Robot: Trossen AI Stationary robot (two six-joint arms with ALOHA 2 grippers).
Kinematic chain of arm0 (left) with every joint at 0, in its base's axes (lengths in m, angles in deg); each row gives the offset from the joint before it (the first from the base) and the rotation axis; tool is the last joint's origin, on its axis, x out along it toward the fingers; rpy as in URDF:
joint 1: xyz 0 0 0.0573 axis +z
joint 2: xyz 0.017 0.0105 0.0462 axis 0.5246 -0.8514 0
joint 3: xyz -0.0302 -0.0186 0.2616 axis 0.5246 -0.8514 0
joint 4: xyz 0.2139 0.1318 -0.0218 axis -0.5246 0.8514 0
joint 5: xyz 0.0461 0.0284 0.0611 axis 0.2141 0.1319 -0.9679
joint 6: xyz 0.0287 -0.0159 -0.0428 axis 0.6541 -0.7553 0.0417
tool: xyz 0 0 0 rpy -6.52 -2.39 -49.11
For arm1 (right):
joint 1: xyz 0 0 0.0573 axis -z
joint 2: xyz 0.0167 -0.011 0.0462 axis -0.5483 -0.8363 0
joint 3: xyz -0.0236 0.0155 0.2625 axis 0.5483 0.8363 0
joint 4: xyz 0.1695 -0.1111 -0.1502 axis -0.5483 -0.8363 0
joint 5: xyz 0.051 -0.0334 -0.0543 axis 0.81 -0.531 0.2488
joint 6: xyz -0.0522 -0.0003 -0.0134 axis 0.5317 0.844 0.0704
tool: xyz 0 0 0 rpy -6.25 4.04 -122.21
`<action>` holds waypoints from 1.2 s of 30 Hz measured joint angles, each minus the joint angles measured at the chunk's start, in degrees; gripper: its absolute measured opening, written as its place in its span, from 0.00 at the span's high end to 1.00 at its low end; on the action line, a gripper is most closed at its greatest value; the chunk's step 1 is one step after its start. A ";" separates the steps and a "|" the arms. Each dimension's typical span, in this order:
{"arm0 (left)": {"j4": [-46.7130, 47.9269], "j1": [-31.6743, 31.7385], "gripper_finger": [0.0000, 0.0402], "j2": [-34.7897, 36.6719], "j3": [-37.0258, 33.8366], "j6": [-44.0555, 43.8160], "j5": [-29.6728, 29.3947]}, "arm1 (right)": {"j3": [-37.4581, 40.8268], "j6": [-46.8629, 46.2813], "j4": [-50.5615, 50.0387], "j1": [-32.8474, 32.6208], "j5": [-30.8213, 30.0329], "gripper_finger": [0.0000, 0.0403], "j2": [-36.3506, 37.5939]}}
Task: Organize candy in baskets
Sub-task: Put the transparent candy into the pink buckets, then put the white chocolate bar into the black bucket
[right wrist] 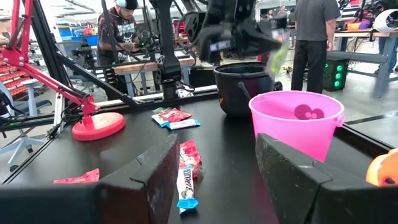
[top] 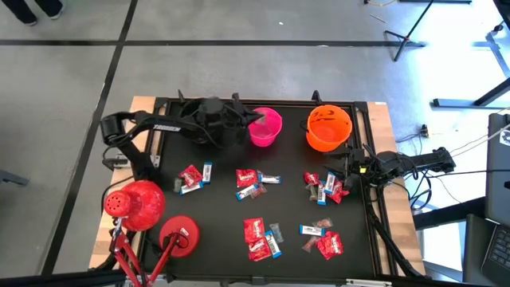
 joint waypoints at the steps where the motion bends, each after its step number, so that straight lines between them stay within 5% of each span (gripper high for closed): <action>1: -0.02 0.04 1.00 -0.77 0.29 0.02 -0.25 | 0.00 0.00 -0.02 -0.02 0.01 0.47 0.01; 7: 0.28 0.12 0.96 -2.64 0.84 -0.17 -3.53 | -0.02 0.00 0.00 -0.02 0.00 0.47 0.00; 20: 6.88 0.15 0.61 -0.82 0.87 -3.23 -5.36 | 0.00 0.00 0.00 -0.01 0.00 0.47 0.02; 31: 41.03 -6.14 0.60 19.22 0.91 7.71 -5.80 | 0.00 0.00 -0.01 -0.02 0.00 0.47 0.01; 36: 55.03 -11.32 0.61 26.24 0.91 7.32 -10.42 | 0.00 0.00 -0.02 -0.02 0.01 0.47 0.01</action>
